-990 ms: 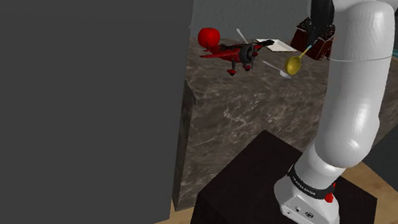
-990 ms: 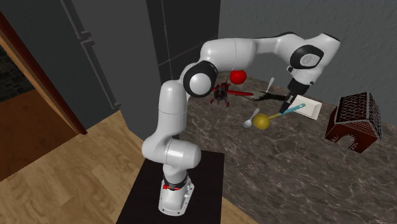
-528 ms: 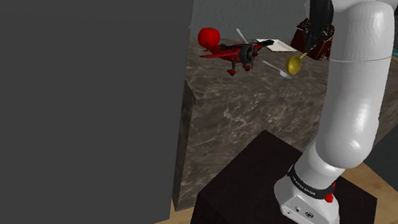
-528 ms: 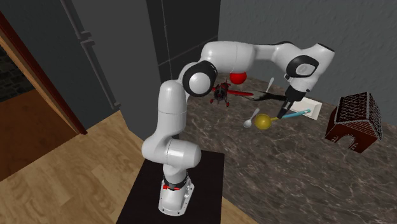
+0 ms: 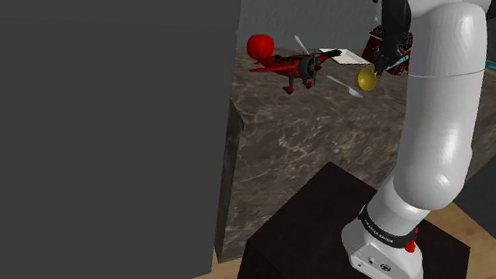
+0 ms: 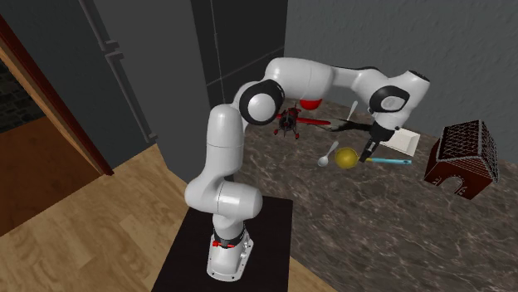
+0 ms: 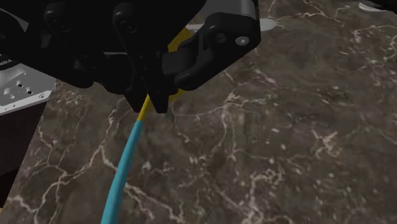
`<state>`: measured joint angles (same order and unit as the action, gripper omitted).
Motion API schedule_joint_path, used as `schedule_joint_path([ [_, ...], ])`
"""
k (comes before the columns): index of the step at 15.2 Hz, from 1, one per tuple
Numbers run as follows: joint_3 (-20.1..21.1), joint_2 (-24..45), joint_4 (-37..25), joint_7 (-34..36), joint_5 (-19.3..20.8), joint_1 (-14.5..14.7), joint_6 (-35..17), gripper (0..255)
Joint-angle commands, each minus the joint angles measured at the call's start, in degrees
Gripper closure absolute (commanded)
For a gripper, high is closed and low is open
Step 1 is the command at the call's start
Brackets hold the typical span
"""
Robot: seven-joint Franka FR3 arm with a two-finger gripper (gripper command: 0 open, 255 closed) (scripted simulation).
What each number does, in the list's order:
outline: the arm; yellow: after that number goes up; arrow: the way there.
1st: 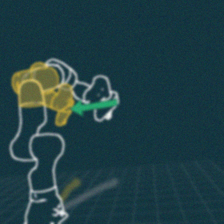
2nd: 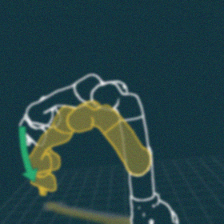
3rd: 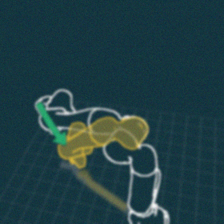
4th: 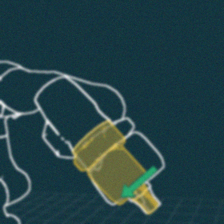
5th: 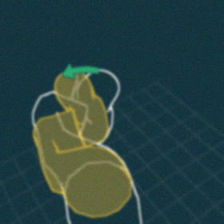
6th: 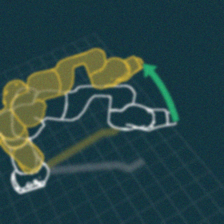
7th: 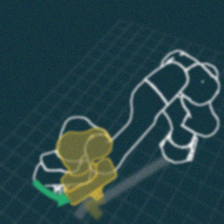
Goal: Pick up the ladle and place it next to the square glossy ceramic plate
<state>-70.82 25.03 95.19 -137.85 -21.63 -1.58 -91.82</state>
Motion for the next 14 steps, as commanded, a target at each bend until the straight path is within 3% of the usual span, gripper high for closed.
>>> schedule_joint_path([
  [1,0.32,0.02,2.41,-0.12,-0.26,0.97,-1.44,255],
  [10,0.75,0.27,3.43,-0.3,-0.53,0.83,-2.62,255],
  [11,0.77,0.3,3.39,-0.32,-0.54,0.79,-2.6,0],
  [14,0.8,0.33,3.37,-0.31,-0.56,0.77,-2.59,0],
])
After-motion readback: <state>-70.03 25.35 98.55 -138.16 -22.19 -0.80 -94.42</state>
